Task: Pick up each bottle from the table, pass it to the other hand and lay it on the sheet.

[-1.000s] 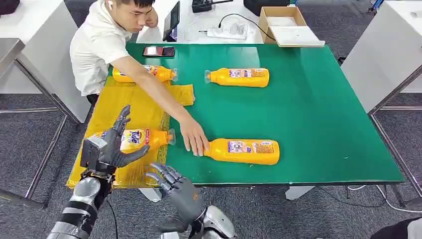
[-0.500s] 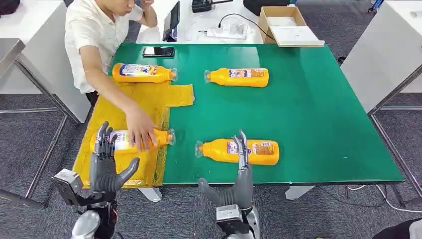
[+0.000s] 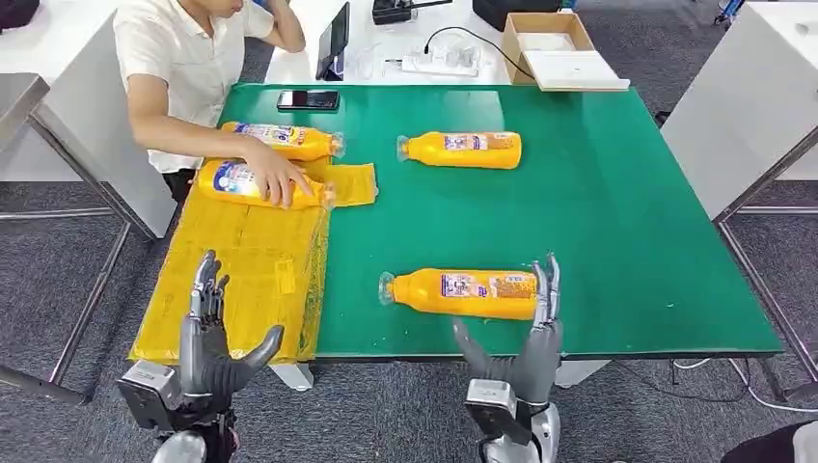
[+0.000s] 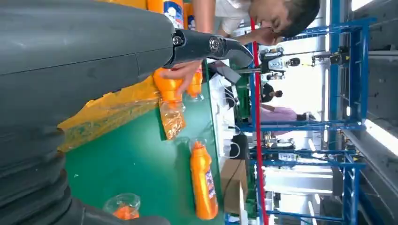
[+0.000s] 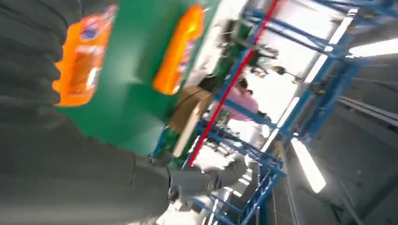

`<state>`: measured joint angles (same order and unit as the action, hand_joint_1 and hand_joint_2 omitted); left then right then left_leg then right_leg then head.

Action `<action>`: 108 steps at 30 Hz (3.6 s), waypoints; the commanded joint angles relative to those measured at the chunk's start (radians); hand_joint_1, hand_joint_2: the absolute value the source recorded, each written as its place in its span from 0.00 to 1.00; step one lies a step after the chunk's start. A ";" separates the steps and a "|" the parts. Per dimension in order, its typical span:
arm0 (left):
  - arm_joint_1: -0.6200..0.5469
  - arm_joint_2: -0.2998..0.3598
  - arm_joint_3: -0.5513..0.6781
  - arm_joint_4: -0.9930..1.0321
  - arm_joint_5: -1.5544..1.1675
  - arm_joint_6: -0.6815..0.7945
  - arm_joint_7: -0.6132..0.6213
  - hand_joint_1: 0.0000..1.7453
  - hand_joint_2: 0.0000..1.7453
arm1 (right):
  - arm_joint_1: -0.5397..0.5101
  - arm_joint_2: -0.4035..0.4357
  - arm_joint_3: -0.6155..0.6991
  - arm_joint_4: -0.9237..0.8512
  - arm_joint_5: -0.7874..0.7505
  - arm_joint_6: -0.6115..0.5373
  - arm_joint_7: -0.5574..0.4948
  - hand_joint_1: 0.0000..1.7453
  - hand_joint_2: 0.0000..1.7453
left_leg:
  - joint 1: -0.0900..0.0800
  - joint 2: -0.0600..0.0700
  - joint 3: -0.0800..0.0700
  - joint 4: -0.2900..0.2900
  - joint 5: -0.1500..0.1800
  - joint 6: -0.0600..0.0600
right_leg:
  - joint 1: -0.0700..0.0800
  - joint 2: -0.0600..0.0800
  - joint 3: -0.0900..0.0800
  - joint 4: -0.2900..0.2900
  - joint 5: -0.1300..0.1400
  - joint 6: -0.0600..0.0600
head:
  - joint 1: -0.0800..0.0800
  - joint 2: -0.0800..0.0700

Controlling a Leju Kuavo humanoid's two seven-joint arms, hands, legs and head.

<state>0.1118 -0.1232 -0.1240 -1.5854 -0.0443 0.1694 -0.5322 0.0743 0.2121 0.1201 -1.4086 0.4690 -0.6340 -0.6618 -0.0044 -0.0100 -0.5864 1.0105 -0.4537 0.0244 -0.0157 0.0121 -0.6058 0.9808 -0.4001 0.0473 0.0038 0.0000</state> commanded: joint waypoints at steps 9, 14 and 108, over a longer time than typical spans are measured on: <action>-0.033 -0.021 -0.136 0.105 -0.068 0.042 -0.007 0.00 1.00 | -0.248 -0.093 -0.293 0.480 0.494 -0.064 0.131 0.00 1.00 | 0.001 0.000 0.004 -0.002 0.000 -0.001 | 0.001 -0.001 0.004 -0.002 0.000 -0.001 | 0.000 0.000; -0.034 -0.022 -0.138 0.107 -0.068 0.042 -0.007 0.00 1.00 | -0.251 -0.094 -0.292 0.482 0.494 -0.064 0.133 0.00 1.00 | 0.000 0.000 0.002 -0.001 0.000 0.000 | 0.000 -0.001 0.003 -0.001 0.000 -0.001 | 0.000 0.000; -0.078 -0.040 -0.154 0.168 0.347 0.000 0.283 0.00 1.00 | -0.300 -0.174 0.186 0.361 0.181 0.258 0.342 1.00 1.00 | 0.001 0.000 0.006 -0.001 0.000 -0.001 | 0.002 -0.002 0.007 -0.001 0.000 -0.002 | 0.000 0.000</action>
<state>0.0592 -0.1728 -0.2743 -1.4816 0.2979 0.1648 -0.2521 -0.2178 0.0313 0.3098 -1.0323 0.6550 -0.3689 -0.3178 -0.0035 -0.0106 -0.5822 1.0105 -0.4531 0.0248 -0.0144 0.0119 -0.6007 0.9805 -0.3998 0.0469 0.0034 0.0000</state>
